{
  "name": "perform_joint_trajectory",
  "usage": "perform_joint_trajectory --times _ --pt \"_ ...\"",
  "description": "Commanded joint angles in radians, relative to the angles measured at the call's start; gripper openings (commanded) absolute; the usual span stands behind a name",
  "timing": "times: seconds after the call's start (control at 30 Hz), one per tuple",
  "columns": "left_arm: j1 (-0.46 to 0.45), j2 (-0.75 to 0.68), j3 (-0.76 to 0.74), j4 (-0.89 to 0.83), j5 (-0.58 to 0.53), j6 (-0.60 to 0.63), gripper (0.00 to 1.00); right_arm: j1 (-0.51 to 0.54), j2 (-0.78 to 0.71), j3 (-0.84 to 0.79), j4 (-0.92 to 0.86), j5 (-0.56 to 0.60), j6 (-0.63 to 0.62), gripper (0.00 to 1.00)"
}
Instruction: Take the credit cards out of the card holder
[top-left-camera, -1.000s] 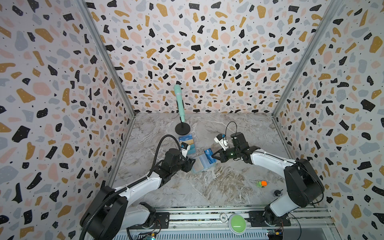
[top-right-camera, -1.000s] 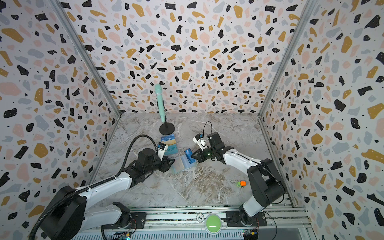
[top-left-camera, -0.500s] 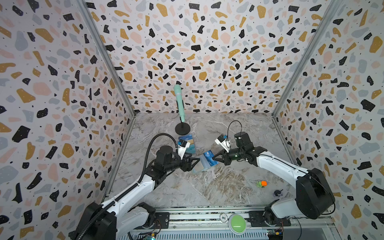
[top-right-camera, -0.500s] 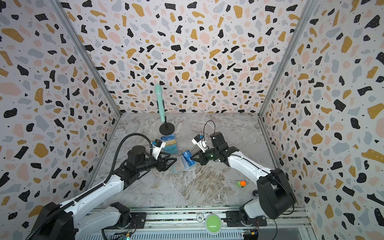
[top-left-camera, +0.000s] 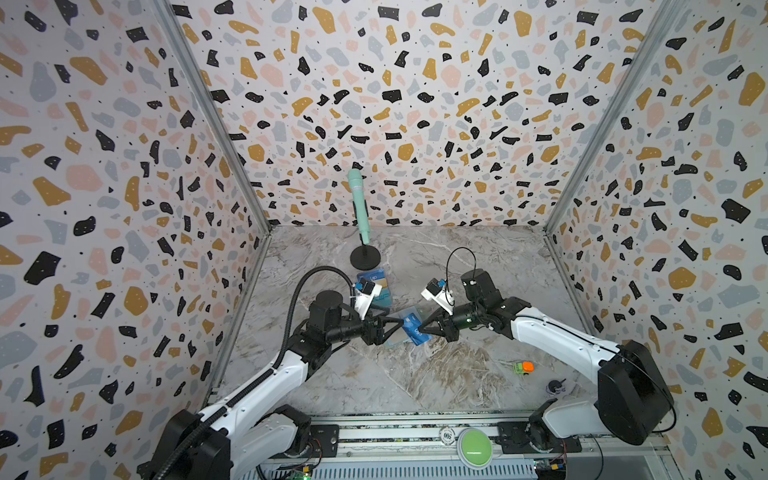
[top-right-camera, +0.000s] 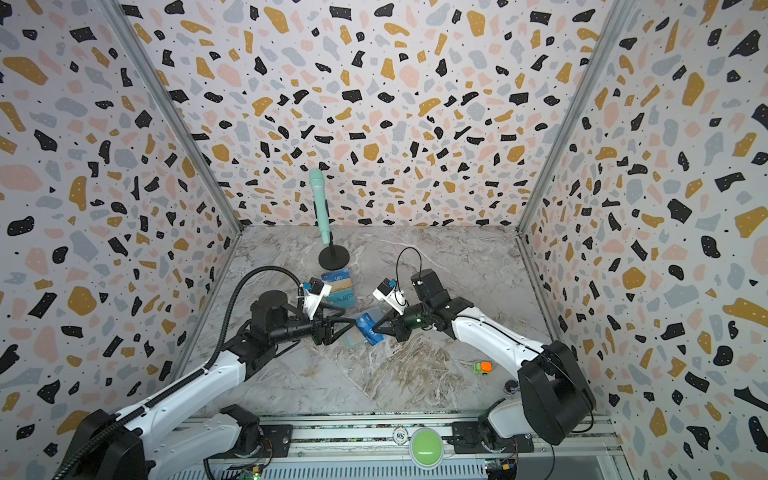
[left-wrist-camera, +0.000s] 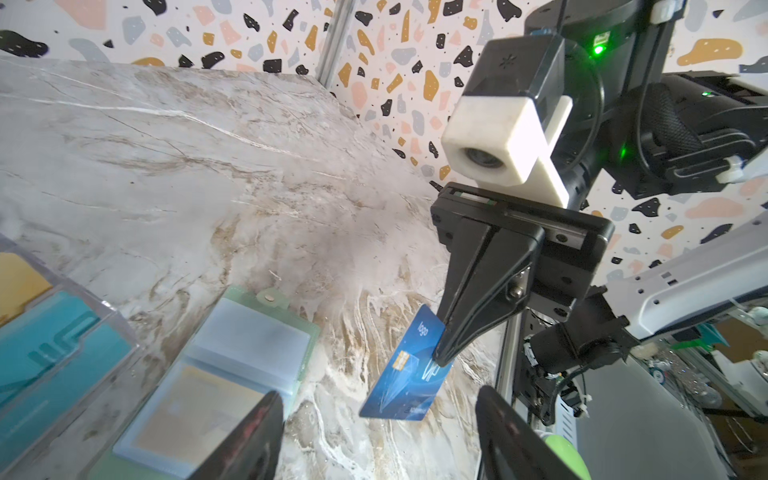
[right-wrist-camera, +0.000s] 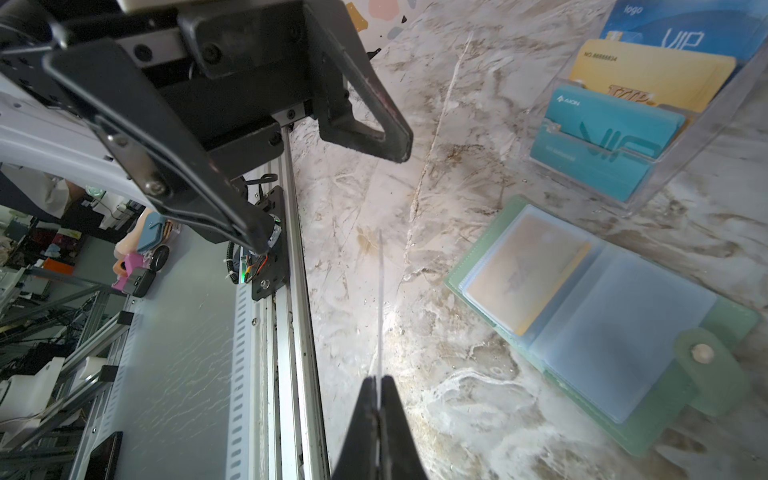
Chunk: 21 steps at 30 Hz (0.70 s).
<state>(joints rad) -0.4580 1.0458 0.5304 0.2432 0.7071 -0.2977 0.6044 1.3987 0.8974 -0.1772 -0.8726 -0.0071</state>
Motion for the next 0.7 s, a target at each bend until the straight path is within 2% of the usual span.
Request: perform_joint_trajectory --times 0.0,0.4,0.57,0.67 --pt "0.007 0.011 0.034 0.057 0.076 -0.020 0.73 0.013 0.000 0.053 -0.044 -0.031 -0.041 0.01" --pt "0.007 0.000 0.019 0.140 0.160 -0.070 0.69 0.043 0.057 0.128 -0.072 -0.132 -0.120 0.00" --pt "0.006 -0.001 0.015 0.160 0.183 -0.084 0.63 0.044 0.078 0.152 -0.097 -0.172 -0.162 0.01" --pt "0.005 0.005 0.013 0.181 0.209 -0.099 0.56 0.044 0.082 0.158 -0.100 -0.177 -0.176 0.00"
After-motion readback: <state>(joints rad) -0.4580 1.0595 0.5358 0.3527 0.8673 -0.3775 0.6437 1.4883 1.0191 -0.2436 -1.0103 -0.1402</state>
